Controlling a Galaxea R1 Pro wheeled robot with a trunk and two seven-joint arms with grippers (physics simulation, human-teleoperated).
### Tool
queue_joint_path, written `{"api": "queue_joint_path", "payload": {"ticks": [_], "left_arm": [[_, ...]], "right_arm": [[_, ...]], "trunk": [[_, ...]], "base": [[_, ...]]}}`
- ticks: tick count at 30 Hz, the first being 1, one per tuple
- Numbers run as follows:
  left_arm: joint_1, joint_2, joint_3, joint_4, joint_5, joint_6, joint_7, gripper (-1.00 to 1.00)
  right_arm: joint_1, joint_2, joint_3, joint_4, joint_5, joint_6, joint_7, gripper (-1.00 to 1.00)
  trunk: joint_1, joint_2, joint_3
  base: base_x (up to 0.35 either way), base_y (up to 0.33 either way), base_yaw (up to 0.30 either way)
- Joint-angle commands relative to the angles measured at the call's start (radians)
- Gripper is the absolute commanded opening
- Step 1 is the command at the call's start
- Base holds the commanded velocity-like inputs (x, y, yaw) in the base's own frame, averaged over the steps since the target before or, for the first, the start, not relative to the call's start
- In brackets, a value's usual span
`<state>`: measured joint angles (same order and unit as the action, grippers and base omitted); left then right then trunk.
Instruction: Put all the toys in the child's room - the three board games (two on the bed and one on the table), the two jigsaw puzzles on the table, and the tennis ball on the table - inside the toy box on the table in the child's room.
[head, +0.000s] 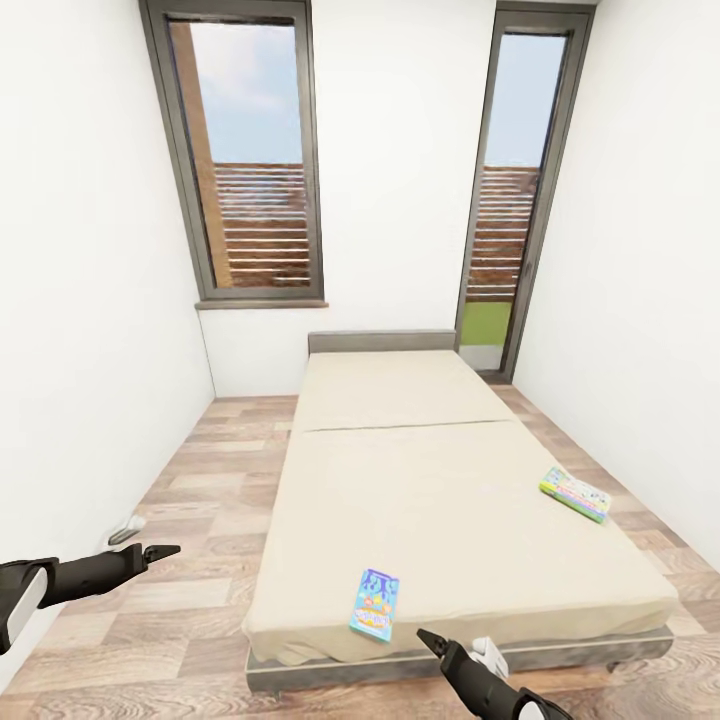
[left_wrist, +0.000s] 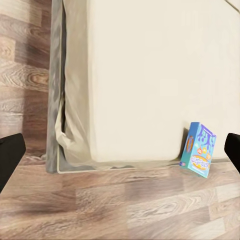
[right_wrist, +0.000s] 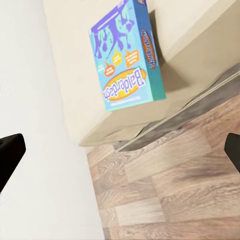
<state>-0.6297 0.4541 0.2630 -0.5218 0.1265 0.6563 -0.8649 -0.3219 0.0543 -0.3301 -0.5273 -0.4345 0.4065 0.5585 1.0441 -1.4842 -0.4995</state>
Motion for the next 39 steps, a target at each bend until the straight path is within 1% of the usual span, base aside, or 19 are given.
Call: {"api": "queue_joint_path", "payload": {"ticks": [1, 10, 17, 20, 24, 25, 26, 27, 28, 30, 35, 39], "left_arm": [[-0.001, 0.0, 0.002, 0.0, 0.003, 0.006, -0.002, 1.0], [-0.001, 0.0, 0.002, 0.0, 0.003, 0.006, -0.002, 1.0], [-0.001, 0.0, 0.002, 0.0, 0.003, 0.006, -0.002, 1.0], [-0.001, 0.0, 0.002, 0.0, 0.003, 0.007, -0.002, 1.0], [-0.001, 0.0, 0.002, 0.0, 0.004, 0.009, -0.002, 1.0], [-0.001, 0.0, 0.002, 0.0, 0.004, 0.012, -0.002, 1.0], [-0.001, 0.0, 0.002, 0.0, 0.004, 0.016, -0.002, 1.0], [-0.001, 0.0, 0.002, 0.0, 0.004, 0.021, -0.002, 1.0], [-0.001, 0.0, 0.002, -0.001, 0.004, 0.034, -0.002, 1.0], [-0.001, 0.0, 0.002, -0.005, 0.004, 0.055, -0.002, 1.0], [-0.001, 0.001, 0.002, -0.015, 0.004, 0.079, -0.003, 1.0], [-0.001, 0.001, 0.002, -0.02, 0.004, 0.086, -0.018, 1.0]], "right_arm": [[-0.001, 0.002, -0.006, 0.0, -0.007, 0.009, 0.002, 1.0], [-0.004, 0.013, -0.005, -0.003, -0.016, 0.012, -0.002, 1.0], [-0.005, 0.016, -0.006, -0.001, -0.02, 0.014, -0.001, 1.0], [-0.005, 0.017, -0.006, 0.0, -0.03, 0.016, 0.001, 1.0], [-0.005, 0.017, -0.006, 0.001, -0.083, 0.018, 0.003, 1.0], [-0.005, 0.017, -0.005, 0.001, -0.113, 0.019, 0.003, 1.0], [-0.005, 0.017, -0.005, 0.001, -0.128, 0.019, 0.002, 1.0], [-0.005, 0.018, -0.005, 0.001, -0.141, 0.019, 0.001, 1.0], [-0.005, 0.019, -0.003, 0.001, -0.164, 0.019, -0.001, 1.0], [-0.005, 0.022, -0.002, 0.001, -0.184, 0.017, -0.002, 1.0], [-0.005, 0.029, -0.003, 0.0, -0.202, 0.016, -0.002, 1.0], [-0.005, 0.024, -0.004, 0.0, -0.206, 0.019, 0.005, 1.0]], "trunk": [[0.004, -0.008, -0.004], [0.038, -0.071, -0.032], [0.065, -0.12, -0.054], [0.077, -0.141, -0.064], [0.092, -0.169, -0.076], [0.096, -0.176, -0.079], [0.1, -0.183, -0.083], [0.104, -0.19, -0.086], [0.107, -0.197, -0.089], [0.115, -0.211, -0.095], [0.134, -0.246, -0.111], [0.15, -0.274, -0.123]], "base": [[0.0, 0.0, 0.0], [0.0, 0.0, 0.0], [0.0, 0.0, 0.0], [0.0, 0.0, 0.0], [0.0, 0.0, 0.0], [0.0, 0.0, 0.0], [0.0, 0.0, 0.0], [0.0, 0.0, 0.0], [0.0, 0.0, 0.0], [0.0, 0.0, 0.0], [0.0, 0.0, 0.0], [0.0, 0.0, 0.0]]}}
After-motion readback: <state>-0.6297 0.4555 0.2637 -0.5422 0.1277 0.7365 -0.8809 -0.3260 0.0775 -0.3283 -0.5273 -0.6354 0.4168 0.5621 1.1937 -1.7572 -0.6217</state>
